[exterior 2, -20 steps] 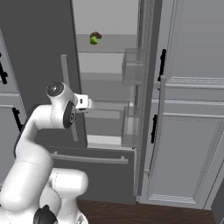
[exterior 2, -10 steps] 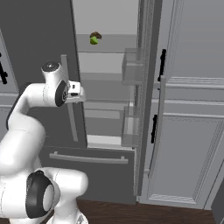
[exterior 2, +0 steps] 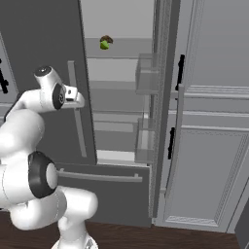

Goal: Grab a lemon wedge from the fridge and one ice cube from the ice bowl, and put them in the glass of lemonade.

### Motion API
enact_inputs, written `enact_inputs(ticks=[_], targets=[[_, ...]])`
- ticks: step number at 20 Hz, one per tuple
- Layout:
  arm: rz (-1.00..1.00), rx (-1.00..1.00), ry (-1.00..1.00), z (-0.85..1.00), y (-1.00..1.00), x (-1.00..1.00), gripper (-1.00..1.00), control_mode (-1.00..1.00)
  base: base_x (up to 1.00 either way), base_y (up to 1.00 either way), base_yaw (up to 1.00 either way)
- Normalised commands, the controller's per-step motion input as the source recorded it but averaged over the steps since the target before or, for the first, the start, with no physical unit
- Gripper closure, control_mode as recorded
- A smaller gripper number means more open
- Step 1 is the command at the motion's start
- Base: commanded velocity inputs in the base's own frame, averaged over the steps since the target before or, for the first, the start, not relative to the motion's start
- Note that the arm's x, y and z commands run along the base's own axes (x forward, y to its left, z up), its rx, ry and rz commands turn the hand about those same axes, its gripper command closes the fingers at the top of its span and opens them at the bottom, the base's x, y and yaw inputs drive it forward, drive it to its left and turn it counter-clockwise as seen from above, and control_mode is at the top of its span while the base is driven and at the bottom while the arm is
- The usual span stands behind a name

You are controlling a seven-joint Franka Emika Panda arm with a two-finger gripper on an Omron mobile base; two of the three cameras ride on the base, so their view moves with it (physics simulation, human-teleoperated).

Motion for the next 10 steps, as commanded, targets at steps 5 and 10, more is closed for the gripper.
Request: enact_inputs(ticks=[5, 10], targets=[[-0.01, 0.04, -0.05, -0.15, 0.20, 0.50, -1.00, -1.00, 0.00, 0.00, 0.00], [0.00, 0.07, -0.10, 0.23, -0.10, 0.32, -1.00, -1.00, 0.00, 0.00, 0.00]])
